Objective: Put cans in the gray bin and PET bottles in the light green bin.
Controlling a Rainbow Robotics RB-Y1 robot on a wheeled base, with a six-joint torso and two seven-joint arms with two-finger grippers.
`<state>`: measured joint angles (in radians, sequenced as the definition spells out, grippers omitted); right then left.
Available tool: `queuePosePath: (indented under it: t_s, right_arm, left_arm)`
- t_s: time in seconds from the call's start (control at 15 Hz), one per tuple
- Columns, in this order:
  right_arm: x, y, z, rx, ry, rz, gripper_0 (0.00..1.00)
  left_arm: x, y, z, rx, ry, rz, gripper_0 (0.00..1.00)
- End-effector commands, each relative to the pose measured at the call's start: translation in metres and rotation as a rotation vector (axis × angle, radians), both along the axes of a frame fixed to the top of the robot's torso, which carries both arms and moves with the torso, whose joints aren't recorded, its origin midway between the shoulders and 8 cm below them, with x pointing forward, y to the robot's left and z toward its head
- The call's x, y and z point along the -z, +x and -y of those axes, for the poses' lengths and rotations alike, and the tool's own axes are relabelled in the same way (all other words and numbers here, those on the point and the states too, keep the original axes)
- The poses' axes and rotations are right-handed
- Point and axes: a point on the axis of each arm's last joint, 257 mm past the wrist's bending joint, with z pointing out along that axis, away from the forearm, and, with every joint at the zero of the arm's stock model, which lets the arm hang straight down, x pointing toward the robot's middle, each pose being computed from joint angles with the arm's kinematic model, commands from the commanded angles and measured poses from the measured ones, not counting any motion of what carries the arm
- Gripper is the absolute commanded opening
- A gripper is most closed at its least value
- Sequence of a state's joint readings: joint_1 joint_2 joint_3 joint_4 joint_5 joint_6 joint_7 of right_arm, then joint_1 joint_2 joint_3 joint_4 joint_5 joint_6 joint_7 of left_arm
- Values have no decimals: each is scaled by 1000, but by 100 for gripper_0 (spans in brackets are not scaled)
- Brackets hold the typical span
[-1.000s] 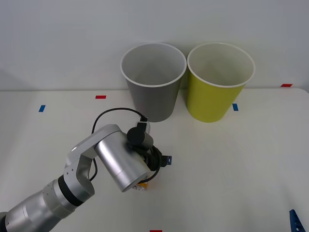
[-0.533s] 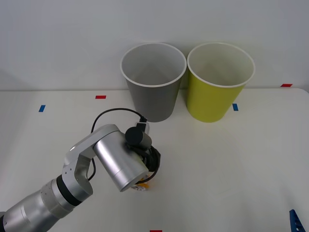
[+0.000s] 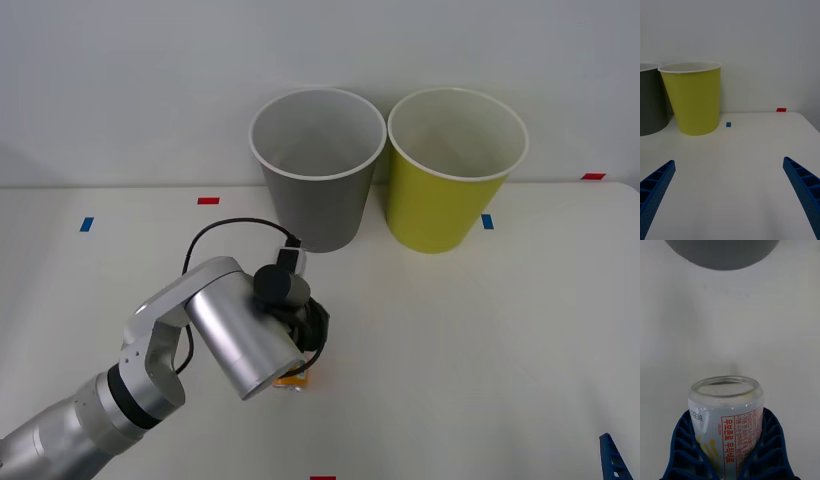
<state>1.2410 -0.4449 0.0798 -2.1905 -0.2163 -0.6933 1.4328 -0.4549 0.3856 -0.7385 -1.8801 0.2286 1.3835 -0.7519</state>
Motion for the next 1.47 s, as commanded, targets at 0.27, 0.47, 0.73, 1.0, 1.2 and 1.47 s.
queuePosePath:
  t_s: [0.27, 0.47, 0.73, 1.0, 1.2, 1.47]
  right_arm:
    - [0, 0, 0, 0, 0, 0, 100]
    - [0, 0, 0, 0, 0, 0, 100]
    - [0, 0, 0, 0, 0, 0, 100]
    - [0, 0, 0, 0, 0, 0, 100]
    - [0, 0, 0, 0, 0, 0, 100]
    - [0, 0, 0, 0, 0, 0, 100]
  left_arm:
    - [-55, 7, -25, -16, 43, 249, 0]
    - [-77, 2, -35, -3, 49, 314, 0]
    - [-106, 3, -73, 20, 110, 381, 0]
    - [-148, 7, -113, 45, 202, 482, 0]
    - [-188, 11, -132, 73, 243, 563, 0]
    - [-236, 10, -148, 133, 315, 670, 0]
